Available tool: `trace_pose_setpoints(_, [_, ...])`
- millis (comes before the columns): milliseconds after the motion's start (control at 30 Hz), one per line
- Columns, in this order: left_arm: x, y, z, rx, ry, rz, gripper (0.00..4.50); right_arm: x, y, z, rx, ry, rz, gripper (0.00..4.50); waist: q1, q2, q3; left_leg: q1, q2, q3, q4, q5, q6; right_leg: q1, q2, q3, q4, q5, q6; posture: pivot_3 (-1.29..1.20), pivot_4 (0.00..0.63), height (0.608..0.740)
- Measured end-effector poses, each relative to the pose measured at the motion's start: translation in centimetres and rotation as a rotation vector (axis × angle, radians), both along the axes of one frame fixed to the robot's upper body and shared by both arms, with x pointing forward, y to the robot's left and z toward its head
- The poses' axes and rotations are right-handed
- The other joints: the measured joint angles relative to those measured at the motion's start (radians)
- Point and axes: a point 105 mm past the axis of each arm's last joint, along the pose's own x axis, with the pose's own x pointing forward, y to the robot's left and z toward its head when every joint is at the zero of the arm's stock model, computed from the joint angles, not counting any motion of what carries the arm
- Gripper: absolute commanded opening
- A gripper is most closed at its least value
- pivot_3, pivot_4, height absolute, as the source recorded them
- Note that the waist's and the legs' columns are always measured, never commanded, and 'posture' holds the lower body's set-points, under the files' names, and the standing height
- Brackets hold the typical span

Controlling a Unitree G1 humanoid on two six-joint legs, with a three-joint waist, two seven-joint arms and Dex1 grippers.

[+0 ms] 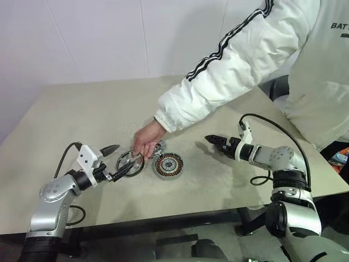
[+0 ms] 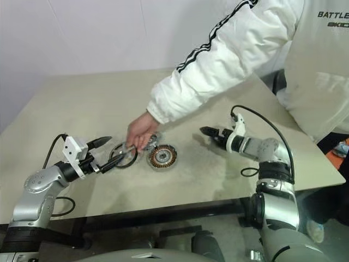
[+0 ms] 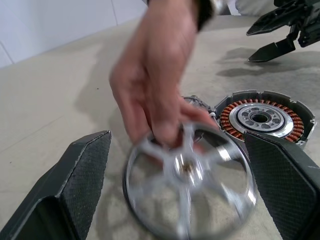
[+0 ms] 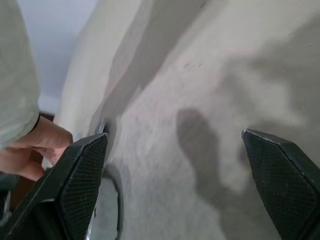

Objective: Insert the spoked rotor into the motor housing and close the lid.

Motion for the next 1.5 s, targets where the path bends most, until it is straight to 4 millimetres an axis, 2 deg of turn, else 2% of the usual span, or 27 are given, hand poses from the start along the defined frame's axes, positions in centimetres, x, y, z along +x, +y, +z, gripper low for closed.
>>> trace_pose_setpoints(167, [-0.1, 0.2, -0.1, 0.004, 0.013, 0.007, 4.5, -1.1, 0.0, 0.7, -0.078, -0.058, 0.077, 4.49, 0.002, 0.0, 0.0, 0.0, 0.0, 0.0, 0.0, 0.0, 0.0, 0.0, 0.0, 0.0, 0.0, 0.0, 0.0, 0.0, 0.0, 0.74])
trace_pose_setpoints(400, [-0.6, 1.7, -0.2, -0.011, 0.064, 0.038, 4.5, -2.7, -0.5, 1.5, -0.219, -0.153, 0.202, 4.49, 0.001, 0.0, 0.0, -0.002, 0.0, 0.0, 0.001, 0.0, 0.0, -0.003, 0.0, 0.0, 0.0, 0.0, 0.0, 0.0, 0.0, 0.74])
trace_pose_setpoints(700, [-2.7, 2.1, 1.3, -0.177, 0.198, 0.039, 4.5, -3.0, -0.4, 3.7, -0.416, -0.456, 0.332, 4.49, 0.002, 0.0, 0.0, -0.009, 0.002, -0.003, 0.002, 0.0, 0.0, -0.008, -0.001, 0.0, 0.0, 0.0, 0.001, 0.0, 0.0, 0.74])
trace_pose_setpoints(833, [-4.0, 1.5, 2.2, -0.309, 0.316, 0.039, 4.5, -3.0, 0.4, 4.6, -0.515, -0.607, 0.415, 4.49, 0.002, -0.001, 0.0, -0.008, 0.001, -0.004, 0.003, 0.0, 0.0, -0.007, -0.002, -0.001, 0.0, 0.0, 0.001, 0.0, 0.0, 0.74])
trace_pose_setpoints(1067, [-5.9, 1.2, 0.5, -0.51, 0.615, 0.126, 4.5, -3.2, 1.2, 5.0, -0.573, -0.697, 0.505, 4.49, 0.003, -0.001, 0.0, -0.009, 0.001, -0.006, 0.003, 0.0, 0.0, -0.007, -0.002, -0.001, 0.0, 0.0, 0.001, 0.0, 0.0, 0.74])
trace_pose_setpoints(1300, [-7.6, 0.6, 0.0, -0.74, 0.789, 0.147, 4.5, -3.6, 1.5, 6.1, -0.618, -0.83, 0.575, 4.49, 0.009, -0.001, 0.0, -0.008, 0.002, -0.006, 0.003, 0.0, 0.0, -0.007, -0.003, -0.001, 0.0, 0.0, 0.0, 0.0, 0.0, 0.74])
trace_pose_setpoints(1400, [-7.6, 0.7, -0.5, -0.833, 0.83, 0.174, 4.5, -3.7, 1.5, 6.2, -0.637, -0.858, 0.598, 4.49, 0.015, -0.001, 0.0, -0.007, 0.001, -0.005, 0.004, 0.0, 0.0, -0.006, -0.002, -0.001, 0.0, 0.0, 0.0, 0.0, 0.0, 0.74])
trace_pose_setpoints(1500, [-6.6, 0.5, -1.6, -0.974, 0.857, 0.211, 4.5, -3.9, 1.6, 5.9, -0.678, -0.875, 0.641, 4.49, 0.03, -0.001, 0.0, -0.007, 0.0, -0.003, 0.004, 0.0, 0.0, -0.005, -0.002, -0.001, 0.0, 0.0, 0.0, 0.0, 0.0, 0.74])
